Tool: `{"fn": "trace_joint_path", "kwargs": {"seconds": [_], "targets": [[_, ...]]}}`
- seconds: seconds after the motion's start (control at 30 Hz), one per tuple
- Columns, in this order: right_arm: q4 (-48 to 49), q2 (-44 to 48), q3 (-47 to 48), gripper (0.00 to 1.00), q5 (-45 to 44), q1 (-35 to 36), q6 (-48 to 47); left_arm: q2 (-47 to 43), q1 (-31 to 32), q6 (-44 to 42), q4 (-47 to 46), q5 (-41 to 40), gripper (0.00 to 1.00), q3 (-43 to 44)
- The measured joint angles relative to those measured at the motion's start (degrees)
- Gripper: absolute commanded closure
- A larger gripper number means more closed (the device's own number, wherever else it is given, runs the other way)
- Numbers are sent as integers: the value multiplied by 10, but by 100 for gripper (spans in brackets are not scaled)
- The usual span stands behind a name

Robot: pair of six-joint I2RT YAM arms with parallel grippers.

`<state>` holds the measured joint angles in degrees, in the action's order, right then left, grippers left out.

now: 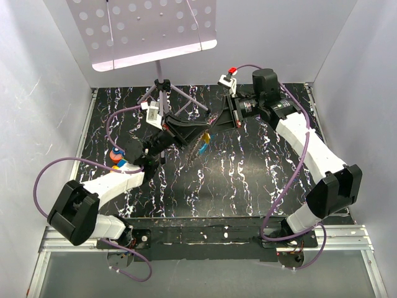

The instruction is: Put the keys on the keyring

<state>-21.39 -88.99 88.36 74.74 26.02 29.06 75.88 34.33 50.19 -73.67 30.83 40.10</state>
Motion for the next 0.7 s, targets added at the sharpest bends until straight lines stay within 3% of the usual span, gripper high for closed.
{"fn": "trace_joint_path", "kwargs": {"seconds": [0.33,0.5,0.7], "targets": [[-75,0,34,77,-76,-3,-66,5,0,15,-5,-2,100,0],[-96,10,37,62,-92,-16,-83,5,0,14,-3,-1,100,0],[-152,44,37,51,-99,-57,-158,-2,-2,1,-4,24,100,-1]]}}
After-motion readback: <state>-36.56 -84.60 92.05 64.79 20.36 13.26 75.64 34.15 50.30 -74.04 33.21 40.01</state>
